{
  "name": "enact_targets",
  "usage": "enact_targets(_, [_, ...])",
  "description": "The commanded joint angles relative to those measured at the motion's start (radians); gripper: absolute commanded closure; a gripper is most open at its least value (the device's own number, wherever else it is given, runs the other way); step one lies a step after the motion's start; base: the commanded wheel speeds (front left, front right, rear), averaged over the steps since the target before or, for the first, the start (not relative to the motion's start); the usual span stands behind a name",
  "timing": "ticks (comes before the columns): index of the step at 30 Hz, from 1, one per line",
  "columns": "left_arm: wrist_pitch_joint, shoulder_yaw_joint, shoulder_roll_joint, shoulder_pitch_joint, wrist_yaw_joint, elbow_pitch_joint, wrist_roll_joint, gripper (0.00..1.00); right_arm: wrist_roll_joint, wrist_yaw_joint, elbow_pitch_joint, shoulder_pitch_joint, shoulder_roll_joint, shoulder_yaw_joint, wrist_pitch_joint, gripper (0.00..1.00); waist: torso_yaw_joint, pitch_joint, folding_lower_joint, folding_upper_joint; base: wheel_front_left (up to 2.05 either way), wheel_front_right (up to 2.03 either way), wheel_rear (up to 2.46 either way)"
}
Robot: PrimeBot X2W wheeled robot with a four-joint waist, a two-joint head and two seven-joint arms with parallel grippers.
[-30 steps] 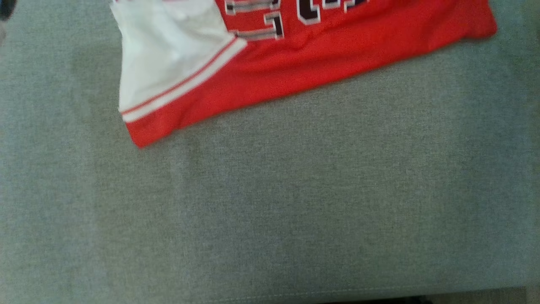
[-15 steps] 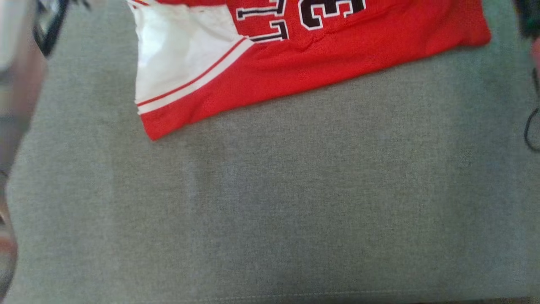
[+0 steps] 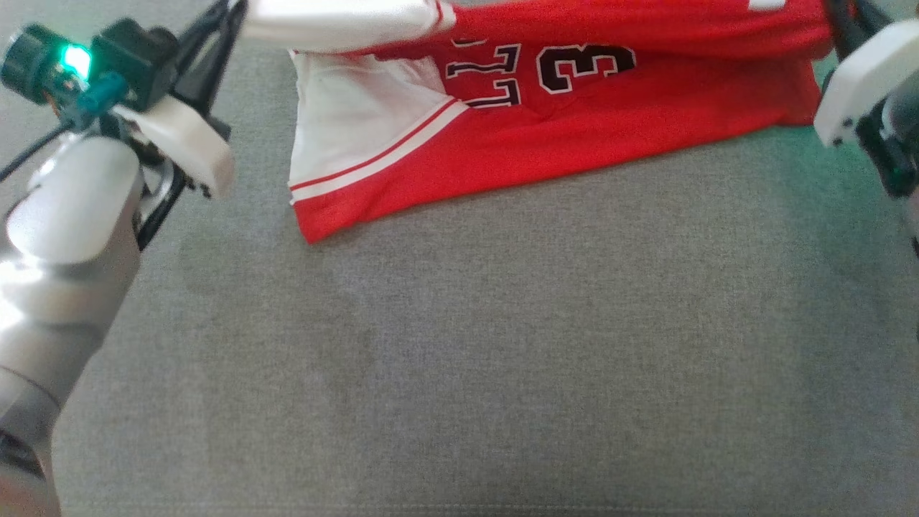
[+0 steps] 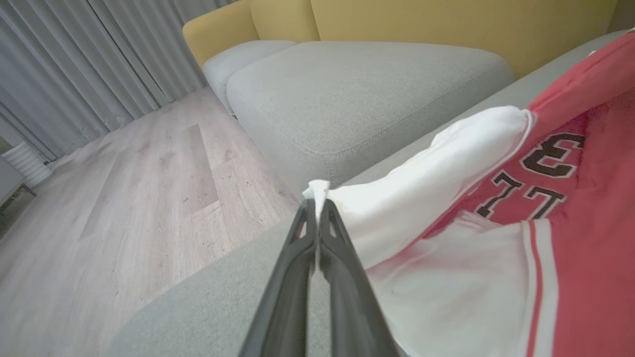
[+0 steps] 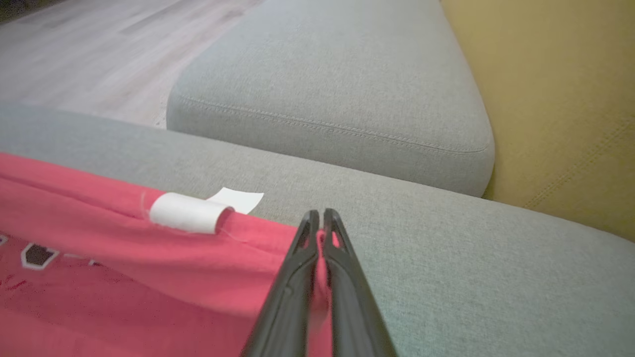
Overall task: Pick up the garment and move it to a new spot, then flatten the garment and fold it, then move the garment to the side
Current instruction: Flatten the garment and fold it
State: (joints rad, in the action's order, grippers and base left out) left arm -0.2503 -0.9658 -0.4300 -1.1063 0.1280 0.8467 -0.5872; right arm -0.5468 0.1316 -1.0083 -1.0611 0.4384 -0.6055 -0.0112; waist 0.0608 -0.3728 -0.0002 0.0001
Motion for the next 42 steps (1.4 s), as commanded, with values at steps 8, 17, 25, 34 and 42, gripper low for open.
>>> enact_targets(8, [0.075,-0.065,-0.086,0.081,0.002,-0.113,-0.057,1.00,-0.054,-0.001,0.084,0.081,0.117,-0.191,0.078,1.00,0.018,0.036,0.0002,-0.0001,0.00,0.00,0.00])
enact_targets(17, [0.163,-0.147,-0.130,0.133,0.003,-0.212,-0.104,1.00,-0.083,-0.001,0.090,0.086,0.192,-0.307,0.114,1.00,0.020,0.033,0.0002,-0.0001,0.00,0.00,0.00])
enact_targets(25, [0.205,-0.172,-0.134,0.149,0.003,-0.244,-0.131,1.00,-0.107,-0.001,0.072,0.069,0.201,-0.371,0.099,1.00,0.012,0.023,0.0002,-0.0001,0.00,0.00,0.00])
enact_targets(34, [0.129,-0.107,-0.104,0.168,-0.050,-0.231,-0.209,0.00,-0.231,-0.001,0.034,0.068,0.147,-0.281,-0.066,0.00,-0.005,0.061,0.0002,-0.0001,0.00,0.00,0.00])
enact_targets(42, [-0.010,0.150,-0.051,0.215,-0.178,-0.342,-0.269,0.00,-0.350,-0.001,0.119,0.107,0.061,-0.106,-0.246,0.00,-0.028,0.127,0.0002,-0.0001,0.00,0.00,0.00])
